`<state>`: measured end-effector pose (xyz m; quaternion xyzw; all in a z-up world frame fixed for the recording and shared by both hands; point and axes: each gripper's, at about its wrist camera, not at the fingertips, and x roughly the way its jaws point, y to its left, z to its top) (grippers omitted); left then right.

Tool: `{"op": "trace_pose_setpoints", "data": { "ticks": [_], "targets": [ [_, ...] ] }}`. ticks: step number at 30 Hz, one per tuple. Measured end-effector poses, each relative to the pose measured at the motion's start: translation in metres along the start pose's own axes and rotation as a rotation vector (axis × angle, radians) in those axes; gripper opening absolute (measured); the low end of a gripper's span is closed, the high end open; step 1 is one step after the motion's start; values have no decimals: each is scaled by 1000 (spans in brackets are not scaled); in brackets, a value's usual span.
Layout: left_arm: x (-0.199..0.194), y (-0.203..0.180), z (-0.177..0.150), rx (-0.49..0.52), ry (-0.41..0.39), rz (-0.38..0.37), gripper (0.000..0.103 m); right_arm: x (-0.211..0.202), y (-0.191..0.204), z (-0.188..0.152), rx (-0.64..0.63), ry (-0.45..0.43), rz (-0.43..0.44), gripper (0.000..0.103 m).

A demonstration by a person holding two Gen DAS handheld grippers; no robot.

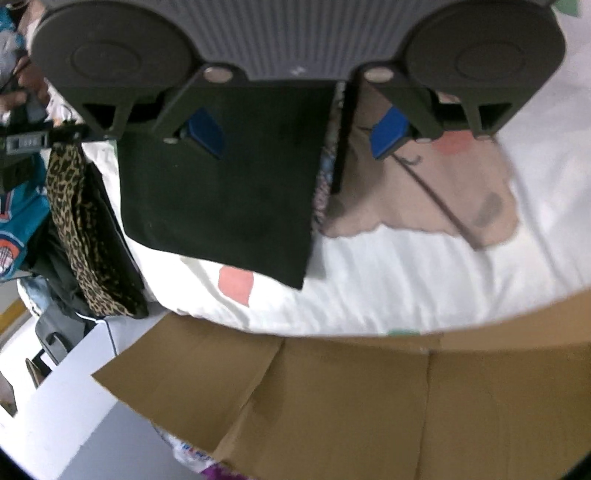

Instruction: Fold clothes

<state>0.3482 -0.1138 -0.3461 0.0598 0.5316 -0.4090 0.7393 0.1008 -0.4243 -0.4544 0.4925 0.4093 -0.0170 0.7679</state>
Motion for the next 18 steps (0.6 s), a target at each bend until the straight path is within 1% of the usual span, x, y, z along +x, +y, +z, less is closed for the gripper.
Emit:
{"op": "trace_pose_setpoints", "data": {
  "ticks": [2, 6, 8, 10, 11, 12, 13, 15, 17, 18],
  "targets": [
    [12, 4, -3, -28, 22, -20, 88, 4, -3, -4, 14, -14, 1, 67],
    [27, 9, -15, -47, 50, -52, 85, 11, -5, -8, 50, -41, 38, 65],
    [31, 13, -20, -61, 46, -59, 85, 13, -5, -9, 57, -51, 53, 59],
    [31, 20, -23, -106, 36, -83, 84, 16, -5, -9, 61, -56, 63, 57],
    [31, 24, -23, -126, 33, -90, 81, 18, -6, -9, 60, -58, 67, 53],
    [31, 27, -23, -133, 33, -96, 80, 19, -7, -8, 62, -60, 69, 50],
    [31, 28, -22, -124, 35, -97, 78, 21, -8, -7, 68, -63, 71, 49],
    [32, 30, -22, -110, 38, -98, 78, 26, -10, -6, 80, -71, 75, 43],
    [32, 30, -22, -109, 37, -98, 78, 31, -10, -4, 78, -71, 75, 40],
    [32, 30, -22, -107, 36, -98, 78, 32, -11, -4, 79, -70, 78, 31]
  ]
}}
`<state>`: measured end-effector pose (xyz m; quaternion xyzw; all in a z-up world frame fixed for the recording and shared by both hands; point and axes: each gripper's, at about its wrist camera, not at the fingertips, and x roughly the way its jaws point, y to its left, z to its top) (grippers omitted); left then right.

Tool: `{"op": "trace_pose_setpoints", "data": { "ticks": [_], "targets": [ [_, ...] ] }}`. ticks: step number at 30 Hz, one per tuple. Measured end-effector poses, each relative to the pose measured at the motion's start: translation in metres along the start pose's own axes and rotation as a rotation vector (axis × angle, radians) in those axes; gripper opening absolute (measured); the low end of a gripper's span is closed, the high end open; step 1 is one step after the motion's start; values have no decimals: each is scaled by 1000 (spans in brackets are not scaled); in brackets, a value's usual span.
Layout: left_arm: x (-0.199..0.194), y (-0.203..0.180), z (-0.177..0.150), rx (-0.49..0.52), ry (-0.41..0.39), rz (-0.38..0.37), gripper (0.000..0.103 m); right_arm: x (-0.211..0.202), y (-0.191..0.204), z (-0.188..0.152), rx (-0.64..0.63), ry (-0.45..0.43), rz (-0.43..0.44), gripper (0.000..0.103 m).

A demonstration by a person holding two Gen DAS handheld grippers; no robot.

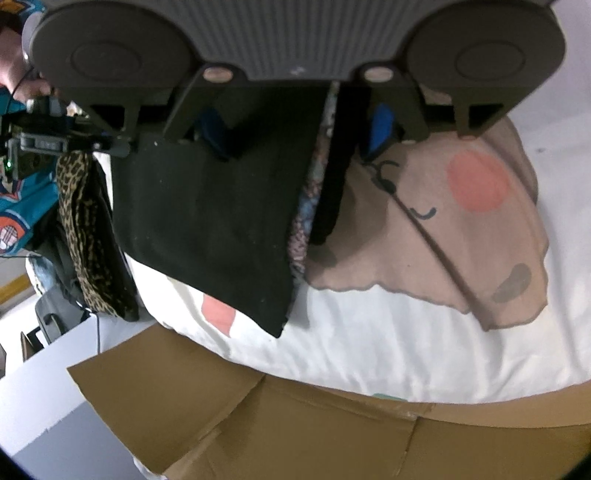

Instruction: Fold clothes

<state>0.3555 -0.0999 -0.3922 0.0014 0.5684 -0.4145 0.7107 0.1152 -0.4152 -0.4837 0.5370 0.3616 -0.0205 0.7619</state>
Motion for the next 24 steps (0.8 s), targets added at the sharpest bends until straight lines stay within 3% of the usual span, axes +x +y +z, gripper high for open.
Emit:
{"op": "trace_pose_setpoints", "data": {
  "ticks": [1, 2, 3, 6, 11, 15, 20, 24],
  "targets": [
    [0, 0, 0, 2, -1, 0, 78, 0, -1, 1, 1, 1, -1, 25],
    [0, 0, 0, 0, -2, 0, 77, 0, -2, 2, 1, 2, -4, 10],
    [-1, 1, 0, -8, -4, -2, 77, -2, -3, 2, 1, -1, 3, 8],
    [-3, 3, -1, -18, -3, -9, 77, -9, 2, 0, -24, -16, 55, 10],
    [-3, 5, -3, -29, -11, -11, 77, 0, -1, -2, -18, 23, 14, 13],
    [-1, 7, -6, -47, -30, -21, 77, 8, -2, -6, -11, 32, 31, 15],
    [-3, 7, -6, -52, -27, -25, 62, 18, 5, -10, -37, 38, 26, 10],
    [-5, 6, -7, -67, -34, -27, 56, 13, 10, -8, -38, 32, 29, 6]
  ]
}}
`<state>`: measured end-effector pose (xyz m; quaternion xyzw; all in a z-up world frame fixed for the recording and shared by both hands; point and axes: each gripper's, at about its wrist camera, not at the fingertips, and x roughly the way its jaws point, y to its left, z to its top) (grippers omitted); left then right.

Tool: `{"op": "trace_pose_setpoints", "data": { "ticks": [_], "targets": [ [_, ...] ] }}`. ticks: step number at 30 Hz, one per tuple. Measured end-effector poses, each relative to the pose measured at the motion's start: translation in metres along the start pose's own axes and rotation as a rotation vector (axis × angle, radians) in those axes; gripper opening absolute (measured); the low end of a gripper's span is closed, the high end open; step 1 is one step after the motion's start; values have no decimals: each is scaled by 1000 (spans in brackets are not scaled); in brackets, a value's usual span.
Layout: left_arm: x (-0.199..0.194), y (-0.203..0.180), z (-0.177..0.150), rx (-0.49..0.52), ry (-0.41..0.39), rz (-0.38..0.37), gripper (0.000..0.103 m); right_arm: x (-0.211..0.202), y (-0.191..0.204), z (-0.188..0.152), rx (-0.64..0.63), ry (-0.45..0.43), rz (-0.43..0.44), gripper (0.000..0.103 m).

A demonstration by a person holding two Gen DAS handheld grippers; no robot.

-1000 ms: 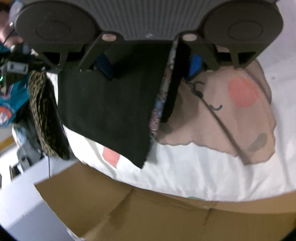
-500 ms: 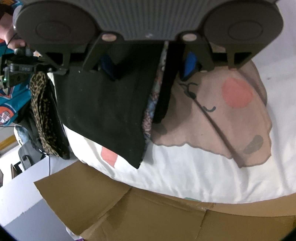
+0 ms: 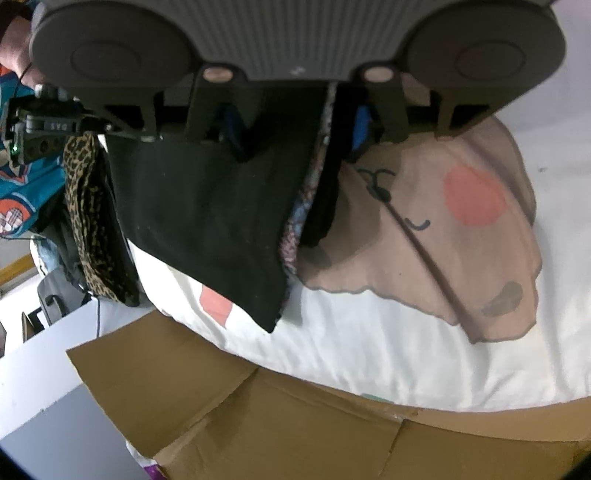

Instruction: Fold clothes

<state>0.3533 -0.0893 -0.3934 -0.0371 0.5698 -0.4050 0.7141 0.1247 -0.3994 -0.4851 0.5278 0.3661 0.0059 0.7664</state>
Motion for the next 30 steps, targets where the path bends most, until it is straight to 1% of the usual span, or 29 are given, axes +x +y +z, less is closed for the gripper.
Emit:
{"op": "trace_pose_setpoints", "data": {
  "ticks": [3, 9, 12, 15, 16, 18, 19, 20, 22, 26, 27, 30],
  "targets": [
    [0, -1, -2, -15, 2, -11, 53, -9, 2, 2, 31, -15, 7, 6],
    [4, -7, -6, -38, 23, -38, 52, -24, 10, 7, 31, -25, -8, 6],
    [7, -10, -9, -51, 34, -54, 51, -31, 7, 12, 24, -23, -26, 6],
    [8, -13, -8, -44, 45, -61, 52, -35, 0, 17, 19, -21, -50, 6],
    [8, -13, -6, -40, 48, -59, 53, -35, -3, 18, 19, -18, -54, 6],
    [8, -13, -2, -31, 50, -54, 60, -34, -8, 19, 24, -7, -60, 6],
    [8, -13, -1, -25, 50, -48, 69, -33, -9, 19, 27, -2, -63, 6],
    [8, -13, 1, -19, 49, -42, 74, -33, -11, 20, 30, 2, -66, 7],
    [11, -11, 5, -18, 49, -41, 75, -32, -15, 21, 42, 5, -76, 11],
    [18, -7, 11, -34, 49, -63, 79, -33, -22, 21, 55, 9, -79, 13],
    [19, -7, 13, -33, 47, -67, 80, -32, -22, 21, 53, 11, -81, 17],
    [21, -7, 16, -21, 28, -70, 81, -30, -23, 21, 43, 16, -82, 18]
  ]
}}
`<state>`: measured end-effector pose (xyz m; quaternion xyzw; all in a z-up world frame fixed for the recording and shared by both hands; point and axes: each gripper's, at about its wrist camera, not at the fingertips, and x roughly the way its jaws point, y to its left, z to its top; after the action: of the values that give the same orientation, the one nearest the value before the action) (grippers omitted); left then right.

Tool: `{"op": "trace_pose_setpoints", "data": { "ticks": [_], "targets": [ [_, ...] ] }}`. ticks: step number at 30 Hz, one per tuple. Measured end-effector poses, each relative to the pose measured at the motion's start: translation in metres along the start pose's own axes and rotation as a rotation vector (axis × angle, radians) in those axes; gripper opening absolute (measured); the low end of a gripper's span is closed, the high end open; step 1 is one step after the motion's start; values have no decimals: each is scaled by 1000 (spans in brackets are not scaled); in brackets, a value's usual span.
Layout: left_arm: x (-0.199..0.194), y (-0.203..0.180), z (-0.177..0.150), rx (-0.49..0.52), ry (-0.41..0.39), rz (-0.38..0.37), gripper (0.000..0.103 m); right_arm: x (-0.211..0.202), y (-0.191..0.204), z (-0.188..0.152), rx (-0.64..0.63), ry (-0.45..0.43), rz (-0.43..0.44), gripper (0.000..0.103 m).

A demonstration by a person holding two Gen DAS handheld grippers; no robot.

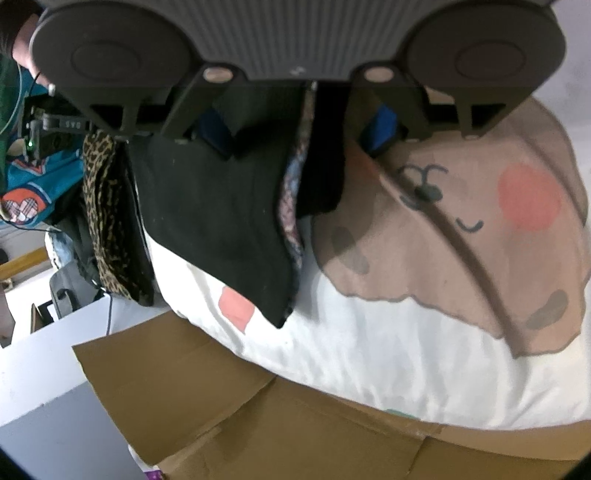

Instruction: Fold clothes

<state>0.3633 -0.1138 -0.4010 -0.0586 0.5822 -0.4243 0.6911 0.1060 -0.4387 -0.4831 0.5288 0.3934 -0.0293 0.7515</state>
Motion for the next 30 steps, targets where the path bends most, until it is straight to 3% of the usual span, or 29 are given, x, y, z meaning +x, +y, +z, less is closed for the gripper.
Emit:
{"op": "trace_pose_setpoints", "data": {
  "ticks": [6, 8, 13, 16, 19, 26, 30],
  "targets": [
    [5, -5, 2, 17, -38, 4, 81, 8, 2, 3, -9, 7, 4, 19],
    [4, -8, 2, 28, -32, -1, 63, 11, 5, 5, -13, 7, 5, 20],
    [-5, -14, 3, 46, -24, -36, 51, 11, 9, 6, -24, 7, 14, 20],
    [-7, -12, 6, 53, -26, -37, 53, 7, 8, 6, -26, 3, 29, 20],
    [0, -10, 8, 70, -14, -8, 66, 7, 7, 6, -31, -2, 20, 20],
    [19, -4, 14, 33, 38, -76, 83, 13, 7, 11, -31, 1, 19, 25],
    [27, -2, 19, -1, 82, -140, 78, 17, 6, 13, -26, 6, 30, 26]
  ]
}}
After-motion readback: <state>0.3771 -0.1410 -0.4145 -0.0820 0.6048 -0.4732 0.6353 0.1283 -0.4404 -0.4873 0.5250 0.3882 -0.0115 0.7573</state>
